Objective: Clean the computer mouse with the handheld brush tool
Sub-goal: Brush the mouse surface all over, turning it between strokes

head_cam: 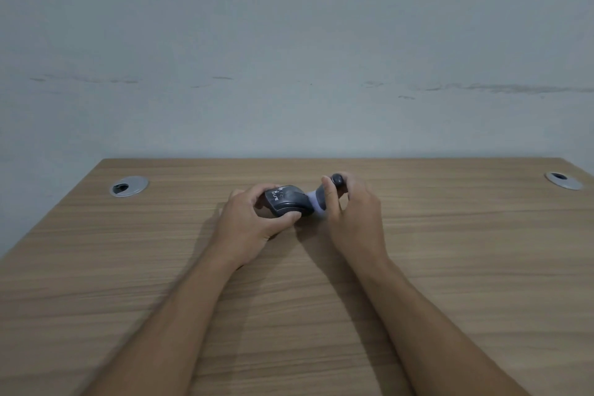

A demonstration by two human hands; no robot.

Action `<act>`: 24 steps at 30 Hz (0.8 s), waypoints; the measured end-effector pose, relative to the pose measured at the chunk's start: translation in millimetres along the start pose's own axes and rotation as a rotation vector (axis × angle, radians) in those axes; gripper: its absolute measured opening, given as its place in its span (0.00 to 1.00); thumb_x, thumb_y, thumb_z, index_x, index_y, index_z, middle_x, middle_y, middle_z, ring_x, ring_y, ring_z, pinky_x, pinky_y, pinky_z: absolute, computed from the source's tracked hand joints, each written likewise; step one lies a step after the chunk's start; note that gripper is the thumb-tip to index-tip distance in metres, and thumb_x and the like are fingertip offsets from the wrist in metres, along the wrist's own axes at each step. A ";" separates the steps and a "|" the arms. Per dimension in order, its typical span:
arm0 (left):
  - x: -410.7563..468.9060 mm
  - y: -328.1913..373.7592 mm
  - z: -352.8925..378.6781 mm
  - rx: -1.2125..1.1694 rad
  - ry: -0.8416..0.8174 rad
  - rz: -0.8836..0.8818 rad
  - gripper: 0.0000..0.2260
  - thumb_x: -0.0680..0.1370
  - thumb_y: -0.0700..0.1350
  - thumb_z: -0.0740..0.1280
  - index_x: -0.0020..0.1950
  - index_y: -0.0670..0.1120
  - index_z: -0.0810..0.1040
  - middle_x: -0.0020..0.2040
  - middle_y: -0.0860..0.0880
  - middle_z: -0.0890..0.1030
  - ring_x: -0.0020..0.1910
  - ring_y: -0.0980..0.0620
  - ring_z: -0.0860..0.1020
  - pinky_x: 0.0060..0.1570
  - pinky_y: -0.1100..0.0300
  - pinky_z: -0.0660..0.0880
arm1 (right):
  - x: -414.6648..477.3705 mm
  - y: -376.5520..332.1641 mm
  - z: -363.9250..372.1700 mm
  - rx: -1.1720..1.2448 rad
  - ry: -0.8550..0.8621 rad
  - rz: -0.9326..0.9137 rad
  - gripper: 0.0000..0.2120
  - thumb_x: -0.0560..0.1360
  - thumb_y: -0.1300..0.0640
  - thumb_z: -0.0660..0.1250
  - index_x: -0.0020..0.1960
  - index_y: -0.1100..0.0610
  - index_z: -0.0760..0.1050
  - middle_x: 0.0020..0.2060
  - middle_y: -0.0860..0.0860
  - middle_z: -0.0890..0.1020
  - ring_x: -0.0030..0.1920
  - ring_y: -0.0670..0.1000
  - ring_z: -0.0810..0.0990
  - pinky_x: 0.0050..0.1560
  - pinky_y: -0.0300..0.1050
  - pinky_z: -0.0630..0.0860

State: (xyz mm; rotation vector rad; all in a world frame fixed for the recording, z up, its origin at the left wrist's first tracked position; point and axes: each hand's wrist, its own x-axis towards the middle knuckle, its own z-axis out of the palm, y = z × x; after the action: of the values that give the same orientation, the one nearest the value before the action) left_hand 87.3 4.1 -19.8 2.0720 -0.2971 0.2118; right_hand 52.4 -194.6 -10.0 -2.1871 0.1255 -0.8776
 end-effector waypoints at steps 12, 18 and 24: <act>-1.3 2.5 0.2 0.041 -0.003 -0.005 0.25 0.68 0.60 0.85 0.64 0.64 0.84 0.57 0.51 0.82 0.56 0.54 0.83 0.56 0.60 0.80 | -5.0 -14.9 0.3 0.116 -0.008 -0.089 0.09 0.86 0.49 0.67 0.58 0.54 0.82 0.48 0.46 0.83 0.48 0.50 0.81 0.50 0.42 0.74; -6.9 12.9 0.7 0.031 0.033 0.000 0.28 0.68 0.59 0.85 0.68 0.63 0.84 0.58 0.54 0.79 0.60 0.54 0.81 0.67 0.52 0.78 | 4.1 -12.6 -11.5 0.129 0.011 -0.005 0.07 0.87 0.48 0.66 0.54 0.49 0.79 0.44 0.45 0.81 0.43 0.46 0.78 0.47 0.38 0.70; -6.9 16.4 3.8 0.085 -0.013 -0.050 0.26 0.67 0.68 0.82 0.62 0.67 0.81 0.57 0.55 0.76 0.61 0.45 0.77 0.51 0.55 0.74 | -3.5 -41.5 -10.1 0.141 -0.075 -0.185 0.10 0.87 0.49 0.67 0.58 0.54 0.81 0.47 0.45 0.81 0.48 0.47 0.78 0.49 0.37 0.72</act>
State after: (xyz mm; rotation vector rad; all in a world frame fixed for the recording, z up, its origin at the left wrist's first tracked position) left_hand 76.0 -6.3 -10.0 2.1626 -0.2478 0.1830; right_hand 36.1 -170.4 21.3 -2.1189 -0.1728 -0.8766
